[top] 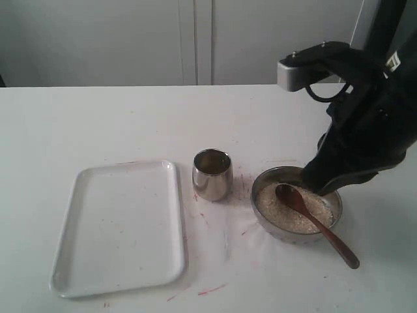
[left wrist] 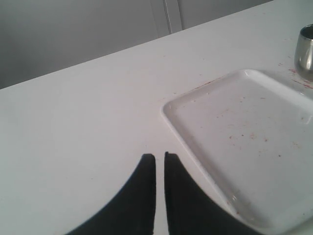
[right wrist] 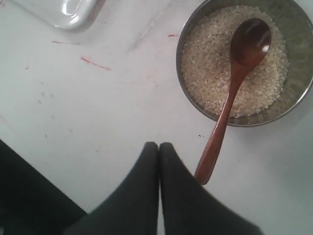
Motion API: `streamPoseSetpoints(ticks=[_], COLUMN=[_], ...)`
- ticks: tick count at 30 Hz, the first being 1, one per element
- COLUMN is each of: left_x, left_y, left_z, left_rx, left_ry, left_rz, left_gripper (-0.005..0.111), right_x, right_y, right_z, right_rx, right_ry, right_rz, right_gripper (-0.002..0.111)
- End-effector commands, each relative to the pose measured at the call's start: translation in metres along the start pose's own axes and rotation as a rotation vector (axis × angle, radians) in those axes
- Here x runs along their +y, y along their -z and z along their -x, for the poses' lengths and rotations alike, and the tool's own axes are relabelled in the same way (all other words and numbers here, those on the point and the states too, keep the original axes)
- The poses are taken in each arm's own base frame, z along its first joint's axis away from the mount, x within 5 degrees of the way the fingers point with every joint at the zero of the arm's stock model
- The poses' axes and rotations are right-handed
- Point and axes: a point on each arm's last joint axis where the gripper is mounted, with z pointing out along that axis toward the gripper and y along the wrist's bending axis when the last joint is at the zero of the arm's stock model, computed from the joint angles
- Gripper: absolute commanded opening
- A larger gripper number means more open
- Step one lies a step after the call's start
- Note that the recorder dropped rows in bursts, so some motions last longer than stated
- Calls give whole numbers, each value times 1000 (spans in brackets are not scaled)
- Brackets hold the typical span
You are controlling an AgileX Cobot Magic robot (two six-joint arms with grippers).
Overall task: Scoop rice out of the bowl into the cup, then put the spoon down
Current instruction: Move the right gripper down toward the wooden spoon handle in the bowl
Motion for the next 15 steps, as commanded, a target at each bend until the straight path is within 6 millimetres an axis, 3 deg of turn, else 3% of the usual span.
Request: streamPoseSetpoints(ticks=[1,9,15], left_x=[0,0,0], left_y=[0,0,0], left_z=[2,2,2], left_rx=[-2,-2,-2], left_ry=[0,0,0], left_rz=[2,2,2], left_gripper=[14,14,14], right_x=[1,-4,-7], right_y=[0,-3,-28], right_z=[1,-3,-25], right_rx=[-1,29,153], right_ry=[-19,-78,-90], right_rz=[5,-47,-66], right_gripper=[0,0,0])
